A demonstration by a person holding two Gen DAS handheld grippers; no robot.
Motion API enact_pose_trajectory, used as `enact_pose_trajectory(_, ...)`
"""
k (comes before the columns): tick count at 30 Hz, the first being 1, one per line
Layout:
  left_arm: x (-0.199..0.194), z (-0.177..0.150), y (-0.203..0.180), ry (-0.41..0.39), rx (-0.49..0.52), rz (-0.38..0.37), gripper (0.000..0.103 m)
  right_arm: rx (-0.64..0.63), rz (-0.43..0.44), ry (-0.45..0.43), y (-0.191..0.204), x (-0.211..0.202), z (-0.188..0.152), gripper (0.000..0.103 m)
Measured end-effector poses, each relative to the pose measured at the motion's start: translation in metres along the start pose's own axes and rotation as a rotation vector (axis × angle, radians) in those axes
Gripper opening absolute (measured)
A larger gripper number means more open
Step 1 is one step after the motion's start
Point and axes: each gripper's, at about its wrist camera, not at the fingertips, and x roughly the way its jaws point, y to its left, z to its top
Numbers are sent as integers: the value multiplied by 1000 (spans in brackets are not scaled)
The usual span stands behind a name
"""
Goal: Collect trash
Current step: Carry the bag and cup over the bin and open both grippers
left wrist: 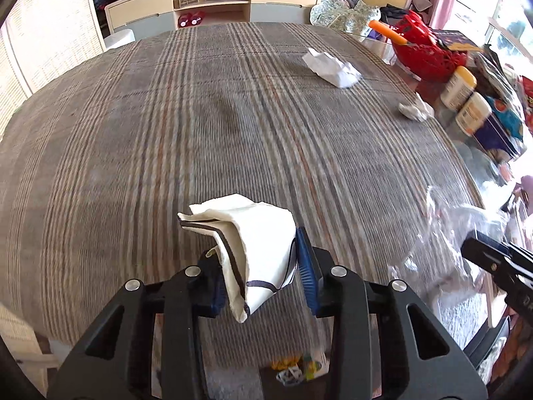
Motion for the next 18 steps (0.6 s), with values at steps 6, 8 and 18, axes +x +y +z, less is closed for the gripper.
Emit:
enact_pose_trajectory(6,-37,-56,-7,-14,-8,-45,34,-15,-6,-16,12,-29,-40,26)
enact_pose_trajectory(8,-48,-74,-10,-28,-6,-53,34,-28,-12,-14,15,-36,-52,26)
enact_pose_trajectory(18,-50,-147,-19,-5,-30,-118,34,-76,-82,78,25,-18,-125,26)
